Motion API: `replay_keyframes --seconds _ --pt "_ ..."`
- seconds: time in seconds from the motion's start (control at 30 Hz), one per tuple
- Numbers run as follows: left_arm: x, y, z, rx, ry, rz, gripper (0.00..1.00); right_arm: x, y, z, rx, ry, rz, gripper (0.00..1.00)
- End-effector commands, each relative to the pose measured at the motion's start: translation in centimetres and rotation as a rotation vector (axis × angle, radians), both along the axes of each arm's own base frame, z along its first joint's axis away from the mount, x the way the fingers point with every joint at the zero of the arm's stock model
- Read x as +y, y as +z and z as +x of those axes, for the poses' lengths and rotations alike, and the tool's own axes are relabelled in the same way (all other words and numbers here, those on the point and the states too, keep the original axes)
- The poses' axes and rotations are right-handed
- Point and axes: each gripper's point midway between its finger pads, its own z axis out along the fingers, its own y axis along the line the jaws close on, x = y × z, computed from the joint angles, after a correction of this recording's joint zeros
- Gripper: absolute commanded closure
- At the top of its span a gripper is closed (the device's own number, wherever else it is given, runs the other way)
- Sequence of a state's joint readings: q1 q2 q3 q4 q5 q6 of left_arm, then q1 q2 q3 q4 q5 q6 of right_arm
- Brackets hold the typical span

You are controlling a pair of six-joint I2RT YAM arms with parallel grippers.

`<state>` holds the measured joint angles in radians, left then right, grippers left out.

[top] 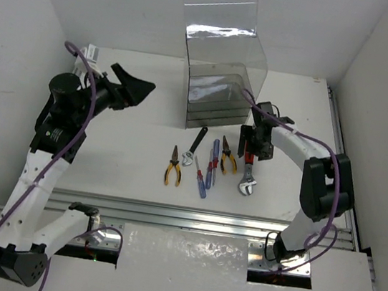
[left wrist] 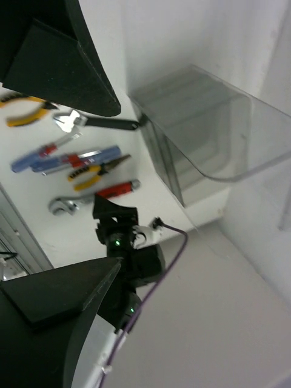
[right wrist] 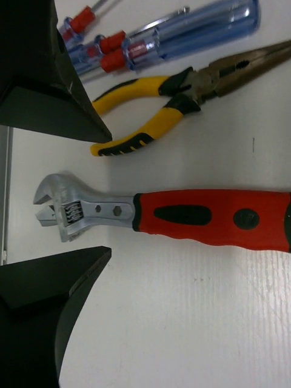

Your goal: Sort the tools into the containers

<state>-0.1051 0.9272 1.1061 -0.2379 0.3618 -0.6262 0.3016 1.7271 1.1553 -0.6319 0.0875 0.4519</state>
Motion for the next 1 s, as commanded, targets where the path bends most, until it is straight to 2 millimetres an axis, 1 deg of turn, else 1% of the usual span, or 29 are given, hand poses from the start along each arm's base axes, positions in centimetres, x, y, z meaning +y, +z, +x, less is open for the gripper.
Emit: replay_keyframes --seconds 0.0,0.07,0.1,0.13,0.17,0.23,0.27,0.3,0.33,0.37,0.4,0.43,0.47,0.53,0.57,0.6,0.63,0.7,0.73,0.83,0.87,0.9,0.97 --pt "1.3 -4.4 -1.5 0.101 0.042 0.131 0.0 0.4 -1.6 0.2 0.019 -0.001 0.01 0.31" --pt "2.3 -5.0 -2.6 0.113 0.072 0.191 0.0 0.2 -3.0 -0.6 0.055 -0.009 0.005 0.34" --pt "2.6 -5.0 -2.9 0.113 0.08 0.211 0.0 0.0 -3.3 -0.8 0.062 -0.017 -0.003 0.36" --pt "3.0 -5.4 -3.5 0.129 0.089 0.234 0.0 -0.2 -3.9 -1.4 0.077 -0.026 -0.01 0.37" --pt "3.7 -5.7 -3.6 0.13 0.116 0.271 0.0 -0.5 -4.3 -1.8 0.086 -0.033 -0.021 0.38" --pt "4.3 -5.9 -4.1 0.127 0.139 0.304 0.0 -1.0 -5.0 -2.4 0.103 -0.05 -0.045 0.39" --pt "5.0 -6.9 -4.1 0.147 0.166 0.334 0.0 -1.4 -5.8 -3.3 0.129 -0.054 -0.057 0.39" --pt "5.4 -7.6 -4.1 0.157 0.178 0.349 0.0 -1.3 -6.2 -3.5 0.134 -0.051 -0.047 0.41" --pt "5.9 -7.9 -4.2 0.155 0.204 0.361 0.0 -1.2 -6.7 -4.1 0.152 -0.047 -0.039 0.43" --pt "6.0 -9.4 -4.3 0.182 0.207 0.371 0.0 -1.1 -7.5 -4.5 0.177 -0.043 -0.038 0.46" --pt "6.2 -10.2 -4.3 0.196 0.213 0.372 0.0 -0.9 -7.9 -4.9 0.202 -0.035 -0.026 0.52" --pt "6.2 -10.3 -4.4 0.18 0.219 0.364 0.0 -0.8 -8.2 -4.9 0.214 -0.029 -0.021 0.55" --pt "6.2 -11.9 -4.4 0.209 0.216 0.363 0.0 -0.8 -8.7 -5.1 0.231 -0.022 -0.023 0.57" --pt "6.4 -13.0 -4.5 0.219 0.231 0.358 0.0 -1.0 -9.0 -5.3 0.236 -0.023 -0.033 0.62" --pt "6.5 -14.1 -4.6 0.241 0.237 0.358 0.0 -1.2 -9.1 -5.5 0.239 -0.023 -0.044 0.63" --pt "6.6 -14.1 -4.7 0.239 0.246 0.354 0.0 -1.4 -9.1 -5.5 0.235 -0.025 -0.056 0.65" --pt "6.5 -13.9 -4.7 0.229 0.243 0.352 0.0 -1.7 -9.0 -5.5 0.235 -0.021 -0.073 0.75" --pt "6.5 -13.2 -4.8 0.196 0.247 0.346 0.0 -1.8 -8.7 -5.4 0.228 -0.017 -0.075 0.83" --pt "6.6 -13.4 -4.8 0.198 0.249 0.345 0.0 -1.7 -8.5 -5.4 0.223 -0.015 -0.071 1.0" --pt "6.4 -13.7 -4.9 0.203 0.237 0.342 0.0 -1.8 -7.3 -5.3 0.185 -0.019 -0.066 1.0" --pt "6.4 -13.5 -5.0 0.196 0.236 0.34 0.0 -1.9 -7.0 -5.5 0.175 -0.021 -0.064 1.0" --pt "6.4 -13.4 -5.1 0.189 0.238 0.337 0.0 -1.9 -6.0 -5.2 0.143 -0.022 -0.056 1.0" --pt "6.3 -13.2 -5.2 0.178 0.239 0.331 0.0 -2.0 -5.2 -5.0 0.114 -0.027 -0.054 1.0"
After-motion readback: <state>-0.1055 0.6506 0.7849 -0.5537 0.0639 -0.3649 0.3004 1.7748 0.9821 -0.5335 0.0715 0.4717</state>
